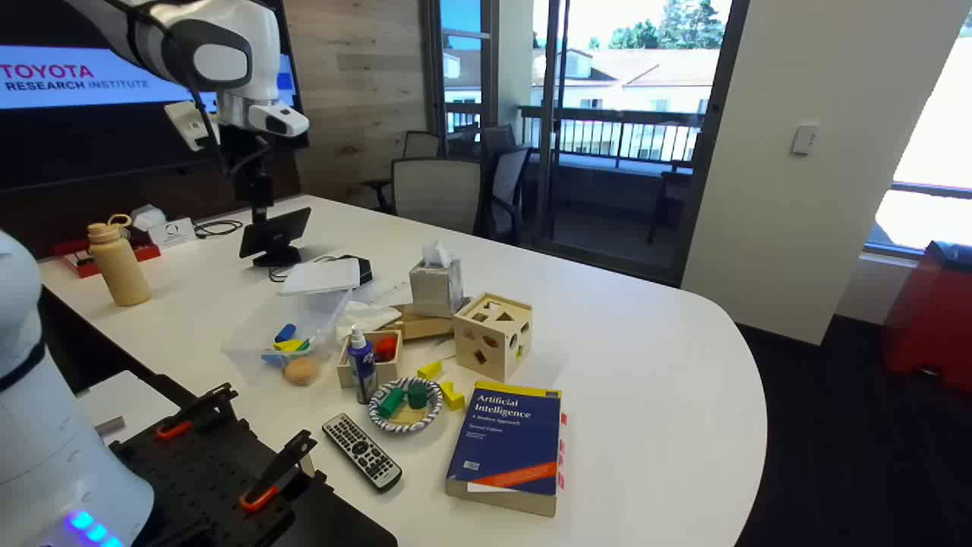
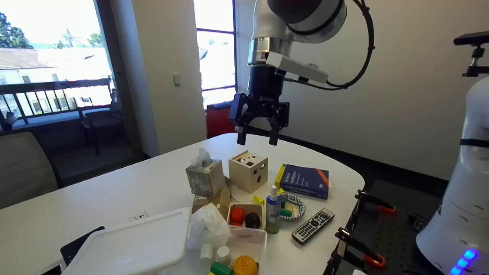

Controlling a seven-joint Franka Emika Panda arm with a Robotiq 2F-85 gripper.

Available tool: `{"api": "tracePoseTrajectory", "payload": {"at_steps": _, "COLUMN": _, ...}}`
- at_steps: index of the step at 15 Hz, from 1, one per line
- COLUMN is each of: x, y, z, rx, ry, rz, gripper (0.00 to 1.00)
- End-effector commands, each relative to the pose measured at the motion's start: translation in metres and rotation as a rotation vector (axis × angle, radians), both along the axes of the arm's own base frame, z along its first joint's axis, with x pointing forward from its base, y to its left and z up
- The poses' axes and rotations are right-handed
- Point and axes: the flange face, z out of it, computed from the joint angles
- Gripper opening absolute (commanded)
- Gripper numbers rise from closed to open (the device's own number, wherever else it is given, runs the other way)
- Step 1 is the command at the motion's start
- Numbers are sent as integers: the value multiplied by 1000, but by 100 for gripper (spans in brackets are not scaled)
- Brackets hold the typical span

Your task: Push the book to the left and open it.

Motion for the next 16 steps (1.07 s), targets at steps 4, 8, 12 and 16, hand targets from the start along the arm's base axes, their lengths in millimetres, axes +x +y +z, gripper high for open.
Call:
{"api": "tracePoseTrajectory", "payload": {"at_steps": 4, "x": 11, "y": -10, "z": 10, "rx": -22, "ry": -5, "rz": 12, "gripper": 100}}
{"api": "tracePoseTrajectory", "payload": {"at_steps": 8, "x": 43, "y": -69, "z": 48, "rx": -58, "ry": 0, "rz": 85, "gripper": 100}}
{"api": "tracePoseTrajectory", "payload": {"at_steps": 12, "x": 74, "y": -161, "z": 92, "rx": -38, "ry": 60, "rz": 198, "gripper": 100}}
{"api": "tracePoseTrajectory", "payload": {"at_steps": 16, "x": 93, "y": -251, "z": 124, "rx": 8, "ry": 126, "rz": 312, "gripper": 100}}
